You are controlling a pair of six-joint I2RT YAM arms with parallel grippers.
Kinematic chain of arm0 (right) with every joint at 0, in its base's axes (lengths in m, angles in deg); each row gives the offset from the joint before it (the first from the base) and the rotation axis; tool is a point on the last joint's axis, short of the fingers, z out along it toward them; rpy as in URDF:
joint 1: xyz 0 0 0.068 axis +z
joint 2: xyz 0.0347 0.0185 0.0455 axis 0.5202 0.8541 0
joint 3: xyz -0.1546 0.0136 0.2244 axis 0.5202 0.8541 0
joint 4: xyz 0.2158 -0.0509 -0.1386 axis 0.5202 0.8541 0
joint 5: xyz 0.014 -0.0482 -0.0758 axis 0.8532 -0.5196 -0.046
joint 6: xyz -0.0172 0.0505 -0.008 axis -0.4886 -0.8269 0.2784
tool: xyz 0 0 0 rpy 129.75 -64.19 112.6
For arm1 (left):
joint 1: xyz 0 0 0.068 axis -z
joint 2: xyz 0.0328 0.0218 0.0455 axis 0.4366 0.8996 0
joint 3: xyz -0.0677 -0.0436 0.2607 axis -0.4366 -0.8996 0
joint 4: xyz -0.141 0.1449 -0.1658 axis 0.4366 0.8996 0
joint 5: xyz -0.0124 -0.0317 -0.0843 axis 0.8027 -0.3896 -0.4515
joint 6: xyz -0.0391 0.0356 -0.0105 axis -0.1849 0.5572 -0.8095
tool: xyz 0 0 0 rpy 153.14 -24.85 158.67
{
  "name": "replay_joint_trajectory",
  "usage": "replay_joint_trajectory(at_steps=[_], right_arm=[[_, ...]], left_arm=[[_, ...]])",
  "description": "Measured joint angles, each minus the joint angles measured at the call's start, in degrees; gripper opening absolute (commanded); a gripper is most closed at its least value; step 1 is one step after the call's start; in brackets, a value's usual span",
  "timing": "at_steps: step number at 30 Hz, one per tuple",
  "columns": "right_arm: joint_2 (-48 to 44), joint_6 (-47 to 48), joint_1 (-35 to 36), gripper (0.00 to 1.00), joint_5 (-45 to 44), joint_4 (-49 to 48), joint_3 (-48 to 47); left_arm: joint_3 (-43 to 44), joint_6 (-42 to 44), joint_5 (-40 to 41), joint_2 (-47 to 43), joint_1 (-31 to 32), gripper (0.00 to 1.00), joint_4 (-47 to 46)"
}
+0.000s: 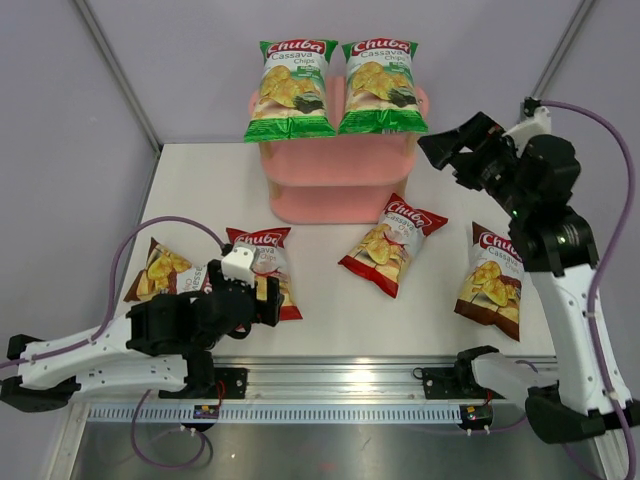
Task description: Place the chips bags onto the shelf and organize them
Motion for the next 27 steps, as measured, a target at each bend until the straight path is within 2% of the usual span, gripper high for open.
replay_joint_trajectory(at_steps=[4,7,11,18,23,27], right_arm=[[-9.3,6.6,0.0,0.99,-0.3,4.5,1.8],[-15.5,9.7,0.0,0.99,-0.3,7.3,5.0],[-23.4,11.3,0.0,0.99,0.7,9.6,11.8],[-32.2,11.4,0.0,0.99,3.8,13.8,21.4],[-44.2,10.2,0.0,1.0,6.0,12.5,31.5],[-51.3,9.9,0.0,0.99,12.3,12.0,32.7]], left_arm=[[-0.2,-0.6,0.3,2.0,-0.9,0.99,-1.6],[-1.0,-0.7,0.1,3.3,-4.6,0.99,-3.2],[-4.9,0.2,-3.7,3.0,-17.1,0.99,-7.8],[-11.5,1.5,-11.2,0.7,-38.6,0.99,-13.7],[-14.6,2.8,-18.2,2.4,-47.8,0.99,-19.1],[-16.6,3.4,-23.1,5.5,-51.7,0.99,-23.3]])
